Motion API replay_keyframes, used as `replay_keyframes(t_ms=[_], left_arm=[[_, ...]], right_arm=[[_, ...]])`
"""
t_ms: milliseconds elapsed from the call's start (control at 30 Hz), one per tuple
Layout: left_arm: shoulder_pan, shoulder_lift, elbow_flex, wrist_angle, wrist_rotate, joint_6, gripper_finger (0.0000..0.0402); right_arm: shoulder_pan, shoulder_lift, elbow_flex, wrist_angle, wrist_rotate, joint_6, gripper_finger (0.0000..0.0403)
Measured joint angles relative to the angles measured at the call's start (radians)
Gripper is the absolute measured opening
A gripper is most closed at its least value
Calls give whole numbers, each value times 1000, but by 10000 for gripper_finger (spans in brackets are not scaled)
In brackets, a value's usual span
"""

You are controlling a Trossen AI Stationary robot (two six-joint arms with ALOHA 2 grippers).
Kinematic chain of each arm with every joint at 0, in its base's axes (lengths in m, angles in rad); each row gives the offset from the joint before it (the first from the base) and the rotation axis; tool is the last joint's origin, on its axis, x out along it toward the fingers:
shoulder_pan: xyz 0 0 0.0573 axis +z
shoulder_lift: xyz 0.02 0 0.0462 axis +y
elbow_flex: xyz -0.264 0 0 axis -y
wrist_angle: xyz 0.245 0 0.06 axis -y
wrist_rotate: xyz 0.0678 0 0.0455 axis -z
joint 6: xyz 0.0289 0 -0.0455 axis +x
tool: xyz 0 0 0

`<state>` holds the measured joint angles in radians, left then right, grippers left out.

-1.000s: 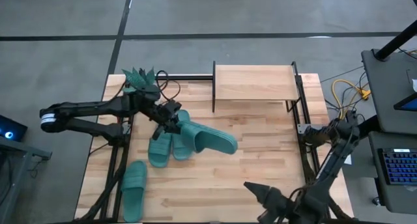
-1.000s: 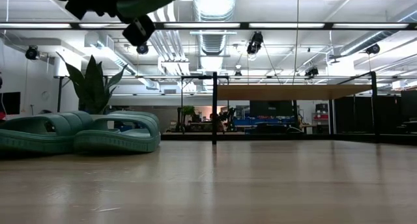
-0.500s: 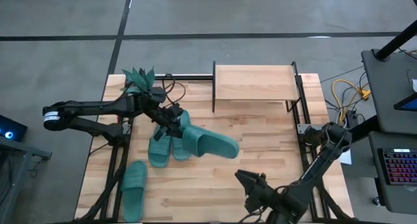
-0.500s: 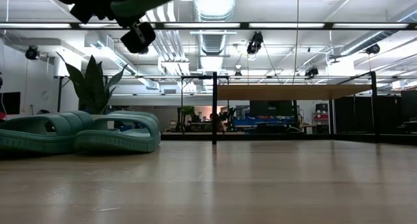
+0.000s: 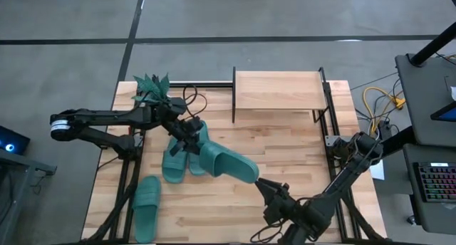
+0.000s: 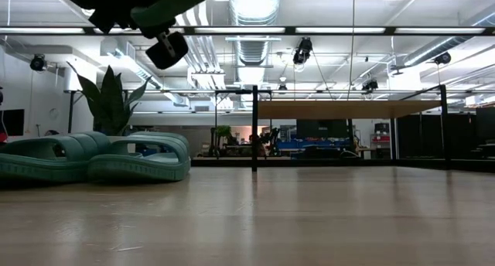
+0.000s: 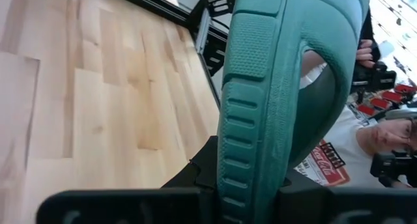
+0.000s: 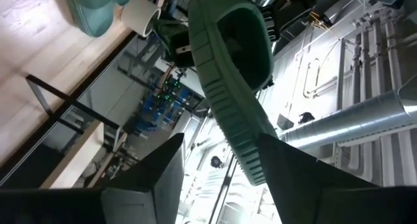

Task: Pick and place slides into the shelf
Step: Put the bottom right green slipper on the shelf

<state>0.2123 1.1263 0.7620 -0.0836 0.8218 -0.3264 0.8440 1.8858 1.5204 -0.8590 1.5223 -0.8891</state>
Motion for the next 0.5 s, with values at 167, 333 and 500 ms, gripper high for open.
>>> replay_keyframes(t_ms=[167, 333, 500], left_arm=[[0, 10, 0, -5, -27, -6, 18], [26, 11, 0, -7, -58, -5, 16], [67, 4, -1, -14, -85, -10, 15]], right_arm=[[-10, 0, 0, 1, -1, -1, 187], [-14, 0, 0, 1, -2, -2, 187], [-14, -1, 0, 2, -2, -2, 187]])
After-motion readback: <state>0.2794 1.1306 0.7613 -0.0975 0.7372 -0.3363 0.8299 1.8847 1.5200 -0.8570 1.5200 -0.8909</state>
